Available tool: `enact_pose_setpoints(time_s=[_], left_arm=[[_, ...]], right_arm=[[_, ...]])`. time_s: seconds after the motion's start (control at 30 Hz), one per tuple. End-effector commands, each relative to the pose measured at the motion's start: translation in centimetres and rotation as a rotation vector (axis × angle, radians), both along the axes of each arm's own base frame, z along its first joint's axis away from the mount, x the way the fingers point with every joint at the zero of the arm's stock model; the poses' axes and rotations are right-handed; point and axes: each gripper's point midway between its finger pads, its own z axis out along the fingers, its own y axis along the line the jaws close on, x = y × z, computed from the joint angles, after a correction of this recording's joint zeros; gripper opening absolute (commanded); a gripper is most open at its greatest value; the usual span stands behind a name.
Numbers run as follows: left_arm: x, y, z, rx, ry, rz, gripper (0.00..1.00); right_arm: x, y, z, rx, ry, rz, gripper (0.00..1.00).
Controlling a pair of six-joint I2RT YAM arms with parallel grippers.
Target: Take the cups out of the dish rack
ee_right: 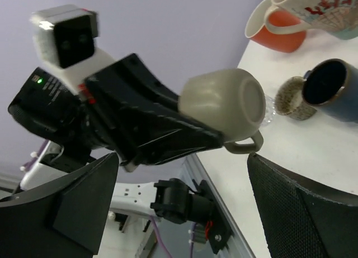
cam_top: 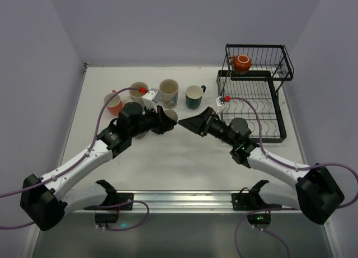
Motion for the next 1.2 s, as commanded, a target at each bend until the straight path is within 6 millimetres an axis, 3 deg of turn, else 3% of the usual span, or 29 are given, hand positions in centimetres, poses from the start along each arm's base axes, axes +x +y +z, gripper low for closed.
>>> enact_pose_setpoints(time_s=[0.0,0.07,0.1,0.13,0.23,0.4,0.5,0.6,0.87,0.97,1.1,1.13,1.17], left_arm=[[-0.3,4.1,-5.1,0.297,0.116,0.088,0.00],[-1.2,6.0,-8.0,0.415,0.218,0.125,0.00],[-1.4,6.5,-8.9,0.452,0.247,0.136,0.00],[-1.6,7.1,-10.4,0.500,0.290,0.146,0.00],[-2.4,8.8,-13.6,0.612,0.379,0.185,0.00],[-2.4,9.7,-17.5,0.713,0.474,0.219,0.00],[-1.9,9.8,-18.8,0.750,0.485,0.235,0.00],[-1.4,10.2,-19.6,0.804,0.491,0.246,0.11],[-0.6,10.4,-19.5,0.849,0.477,0.256,0.44],[0.1,10.0,-18.0,0.824,0.442,0.261,0.60],[1.9,8.6,-13.6,0.740,0.331,0.253,0.82],[2.2,8.3,-12.7,0.726,0.304,0.249,0.87],[2.5,8.2,-11.6,0.721,0.268,0.237,0.92]], right_arm=[[0.8,-2.2,0.1,-0.093,-0.091,-0.112,0.99],[1.4,-3.5,-1.5,-0.176,-0.086,-0.166,0.99],[1.7,-4.5,-0.8,-0.182,-0.112,-0.219,0.99],[1.8,-5.1,-1.5,-0.219,-0.102,-0.242,0.99],[2.2,-7.1,-1.2,-0.312,-0.179,-0.329,0.99],[2.3,-9.1,-0.9,-0.398,-0.231,-0.403,0.99],[2.3,-10.0,-0.4,-0.424,-0.269,-0.435,0.99],[2.2,-10.3,0.1,-0.449,-0.299,-0.444,0.99],[2.7,-11.7,2.0,-0.484,-0.343,-0.513,0.99],[3.2,-11.6,2.7,-0.500,-0.352,-0.513,0.99],[4.2,-11.4,3.5,-0.531,-0.341,-0.499,0.99],[4.6,-11.8,5.0,-0.528,-0.361,-0.513,0.99],[4.8,-11.9,5.1,-0.546,-0.350,-0.506,0.99]])
